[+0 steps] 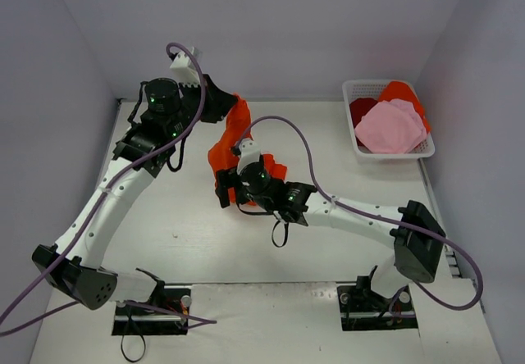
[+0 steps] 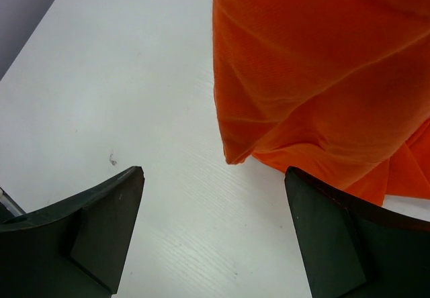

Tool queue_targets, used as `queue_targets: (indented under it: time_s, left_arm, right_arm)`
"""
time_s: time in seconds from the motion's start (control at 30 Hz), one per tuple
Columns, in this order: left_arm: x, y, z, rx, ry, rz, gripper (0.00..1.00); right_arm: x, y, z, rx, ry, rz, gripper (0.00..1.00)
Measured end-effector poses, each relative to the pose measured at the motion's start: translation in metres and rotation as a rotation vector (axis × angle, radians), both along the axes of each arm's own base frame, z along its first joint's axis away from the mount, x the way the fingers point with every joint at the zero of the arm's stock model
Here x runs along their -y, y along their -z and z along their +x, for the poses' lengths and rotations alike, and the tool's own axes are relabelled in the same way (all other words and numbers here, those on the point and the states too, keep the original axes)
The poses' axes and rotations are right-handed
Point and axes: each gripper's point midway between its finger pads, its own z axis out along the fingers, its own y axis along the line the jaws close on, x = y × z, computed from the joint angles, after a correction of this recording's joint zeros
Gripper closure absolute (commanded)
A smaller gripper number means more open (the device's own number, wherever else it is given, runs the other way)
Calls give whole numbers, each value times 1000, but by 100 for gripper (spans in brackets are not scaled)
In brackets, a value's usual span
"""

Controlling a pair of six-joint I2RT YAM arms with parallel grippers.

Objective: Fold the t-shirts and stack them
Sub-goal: Flatten the tshirt out

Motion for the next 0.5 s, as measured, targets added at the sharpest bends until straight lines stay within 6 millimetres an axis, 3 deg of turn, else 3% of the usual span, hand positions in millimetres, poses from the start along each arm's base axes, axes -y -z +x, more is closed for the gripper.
queue_targets:
  time_s: [0.5]
  left_arm:
    - [-1, 0, 1, 6, -2, 10, 100]
  right_arm:
    - [-11, 27, 10, 2, 19, -23, 19]
